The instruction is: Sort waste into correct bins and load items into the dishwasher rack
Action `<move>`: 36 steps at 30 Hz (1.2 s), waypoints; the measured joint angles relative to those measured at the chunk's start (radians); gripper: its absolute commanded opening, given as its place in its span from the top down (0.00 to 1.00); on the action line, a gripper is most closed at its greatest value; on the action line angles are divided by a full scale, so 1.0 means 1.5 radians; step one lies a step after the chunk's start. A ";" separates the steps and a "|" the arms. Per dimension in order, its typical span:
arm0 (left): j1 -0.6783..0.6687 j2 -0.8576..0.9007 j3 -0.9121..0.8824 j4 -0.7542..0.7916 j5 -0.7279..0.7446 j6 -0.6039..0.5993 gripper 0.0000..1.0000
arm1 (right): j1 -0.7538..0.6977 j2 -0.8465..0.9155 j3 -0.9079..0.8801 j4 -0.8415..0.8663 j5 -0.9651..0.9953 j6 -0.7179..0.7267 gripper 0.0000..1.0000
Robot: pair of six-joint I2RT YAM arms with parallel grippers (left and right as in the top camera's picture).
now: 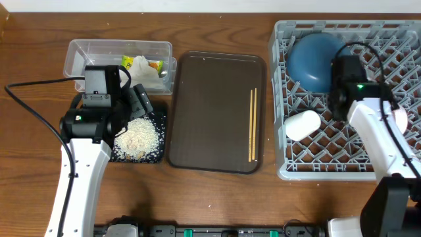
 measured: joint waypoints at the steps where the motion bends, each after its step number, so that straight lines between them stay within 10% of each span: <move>1: 0.000 0.000 0.000 0.000 0.000 0.000 0.12 | 0.004 0.000 -0.008 0.017 0.004 -0.005 0.99; 18: 0.000 0.000 0.000 0.000 0.000 0.000 0.12 | 0.104 -0.004 -0.073 0.011 0.066 -0.019 0.97; 21: 0.000 0.000 0.000 0.000 0.000 0.000 0.12 | 0.117 -0.004 -0.074 -0.038 0.064 0.016 0.64; 22: 0.000 0.000 0.000 0.000 0.000 0.000 0.12 | 0.118 -0.004 -0.076 -0.054 0.055 0.031 0.01; 36: 0.000 0.000 0.000 0.000 0.000 0.000 0.12 | 0.139 -0.103 -0.087 -0.010 -0.026 0.087 0.01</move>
